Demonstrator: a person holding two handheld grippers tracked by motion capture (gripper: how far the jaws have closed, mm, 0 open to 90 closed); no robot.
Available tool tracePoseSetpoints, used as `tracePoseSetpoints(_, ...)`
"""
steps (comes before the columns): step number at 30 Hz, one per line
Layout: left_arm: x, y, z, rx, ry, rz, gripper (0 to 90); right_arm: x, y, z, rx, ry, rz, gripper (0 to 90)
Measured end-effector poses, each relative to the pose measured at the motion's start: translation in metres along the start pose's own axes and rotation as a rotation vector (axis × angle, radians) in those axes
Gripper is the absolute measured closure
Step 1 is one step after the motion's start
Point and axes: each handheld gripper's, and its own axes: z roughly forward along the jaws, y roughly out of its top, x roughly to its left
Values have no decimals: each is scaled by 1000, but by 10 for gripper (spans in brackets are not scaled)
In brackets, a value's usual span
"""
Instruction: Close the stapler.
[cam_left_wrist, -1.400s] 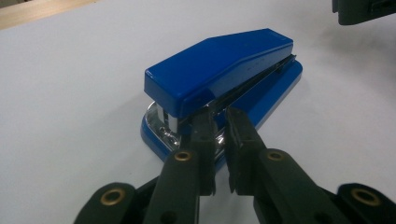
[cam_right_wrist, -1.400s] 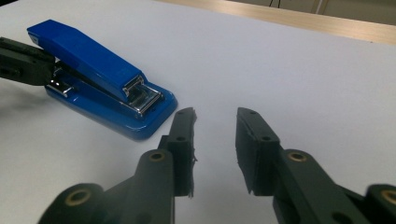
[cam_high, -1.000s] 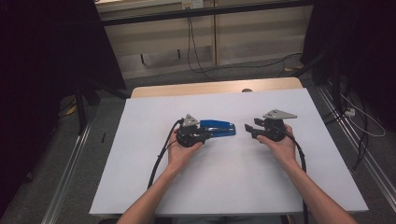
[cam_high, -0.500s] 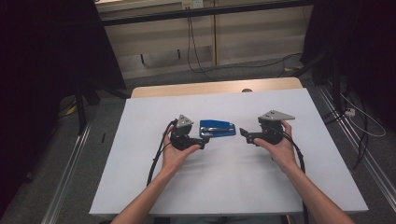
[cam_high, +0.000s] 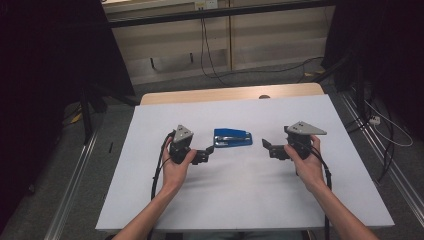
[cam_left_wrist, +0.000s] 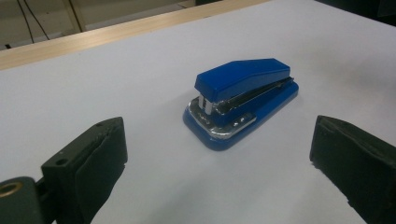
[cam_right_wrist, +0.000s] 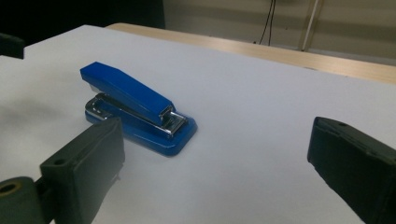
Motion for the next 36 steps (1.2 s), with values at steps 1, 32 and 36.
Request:
tracePoseSetpoints(1, -1, -1, -5, -3, -14, 12, 43, 1, 0, -3, -16, 1, -5, 47)
tracePoseSetpoints(32, 22, -27, -68, -64, 115, -4, 41, -2, -23, -53, -29, -87, 20, 44)
tracePoseSetpoints(36, 23, -33, -77, -65, 117, 4, 42, -6, -31, -64, -34, -99, 16, 47)
